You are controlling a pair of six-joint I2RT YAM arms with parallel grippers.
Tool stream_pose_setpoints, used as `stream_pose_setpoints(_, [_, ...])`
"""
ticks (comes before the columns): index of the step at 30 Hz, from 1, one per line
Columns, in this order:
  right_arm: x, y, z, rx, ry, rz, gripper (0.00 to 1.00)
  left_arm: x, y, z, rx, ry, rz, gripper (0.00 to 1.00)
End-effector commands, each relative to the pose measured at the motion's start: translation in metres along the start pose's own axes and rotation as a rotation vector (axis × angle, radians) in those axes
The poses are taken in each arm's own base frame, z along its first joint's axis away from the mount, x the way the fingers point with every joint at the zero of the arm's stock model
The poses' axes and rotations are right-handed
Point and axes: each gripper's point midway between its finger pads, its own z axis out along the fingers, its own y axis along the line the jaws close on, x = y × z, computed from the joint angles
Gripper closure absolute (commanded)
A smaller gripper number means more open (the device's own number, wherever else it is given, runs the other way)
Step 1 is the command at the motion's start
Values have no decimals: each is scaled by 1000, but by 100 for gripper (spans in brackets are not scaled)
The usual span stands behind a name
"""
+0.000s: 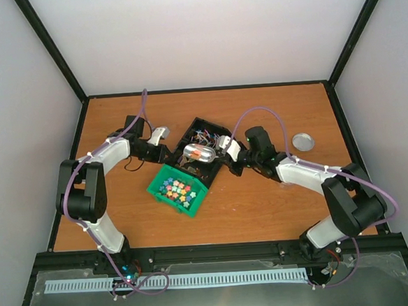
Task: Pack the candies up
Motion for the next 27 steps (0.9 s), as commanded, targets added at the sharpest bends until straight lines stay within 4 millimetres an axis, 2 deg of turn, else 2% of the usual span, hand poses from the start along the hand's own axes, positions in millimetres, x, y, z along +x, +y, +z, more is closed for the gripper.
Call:
stream_pose_setpoints(1, [-17,-7,-12,48,-64,-128,97,-10,10,-7,-46,-24,-19,99])
stream_pose_setpoints(13, [-20,-16,-24,111,1,-212,97,-9,9,-12,-62,-41,6,99])
stream_pose_setpoints(19, [-13,-16,-26,49,154,-81,97,-7,8,-16,-70,-48,10,99])
stream_pose_setpoints(22, [-8,-12,-31,30,228,-37,97,-8,5,-20,-73,-63,18,99])
stream_pose_setpoints(27, [-1,6,-35,-28,358,2,97,-11,-1,-28,-79,-90,33,99])
